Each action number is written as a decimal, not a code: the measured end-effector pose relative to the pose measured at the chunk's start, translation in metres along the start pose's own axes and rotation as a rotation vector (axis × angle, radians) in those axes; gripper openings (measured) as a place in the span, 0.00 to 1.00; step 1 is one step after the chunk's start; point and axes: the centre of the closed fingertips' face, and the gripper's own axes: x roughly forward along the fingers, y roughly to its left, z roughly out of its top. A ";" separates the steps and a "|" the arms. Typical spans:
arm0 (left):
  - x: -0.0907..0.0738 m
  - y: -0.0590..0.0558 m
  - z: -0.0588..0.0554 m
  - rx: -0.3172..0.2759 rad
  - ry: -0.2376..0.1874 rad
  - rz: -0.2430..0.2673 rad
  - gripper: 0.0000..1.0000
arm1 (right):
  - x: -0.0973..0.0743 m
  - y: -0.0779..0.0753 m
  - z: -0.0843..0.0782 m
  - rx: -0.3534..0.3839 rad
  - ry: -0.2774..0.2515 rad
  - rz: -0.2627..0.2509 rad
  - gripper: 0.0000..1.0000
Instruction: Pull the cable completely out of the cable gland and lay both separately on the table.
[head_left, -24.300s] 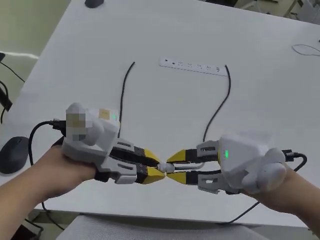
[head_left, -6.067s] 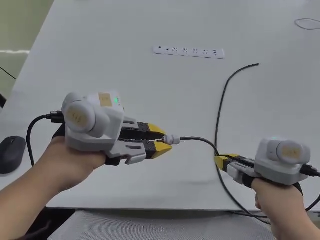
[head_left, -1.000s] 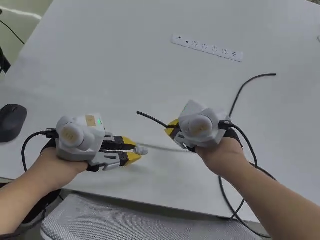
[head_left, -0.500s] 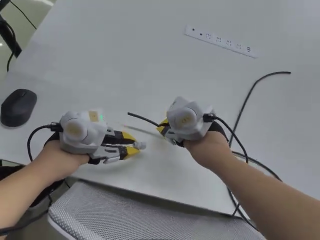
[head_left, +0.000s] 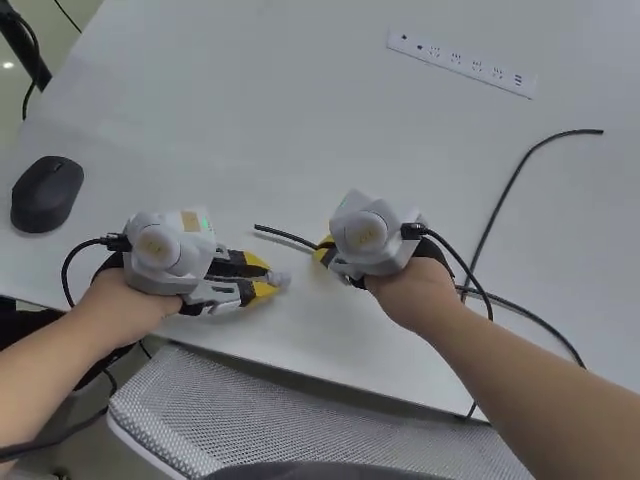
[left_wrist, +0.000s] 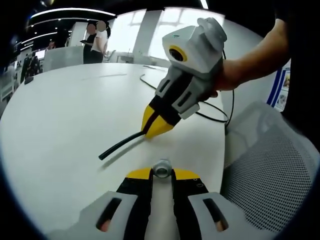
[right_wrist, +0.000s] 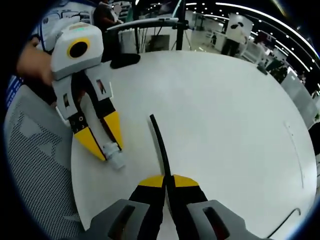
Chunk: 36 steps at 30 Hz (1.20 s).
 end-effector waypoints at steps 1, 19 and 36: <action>0.000 0.000 0.000 -0.002 0.001 0.001 0.15 | 0.000 0.000 0.000 -0.002 0.000 0.000 0.00; 0.000 0.005 0.000 0.004 0.007 0.038 0.15 | 0.001 0.000 0.000 -0.022 -0.006 -0.005 0.01; 0.000 0.004 0.000 0.017 0.026 0.042 0.17 | 0.000 -0.004 0.002 -0.026 0.006 -0.014 0.05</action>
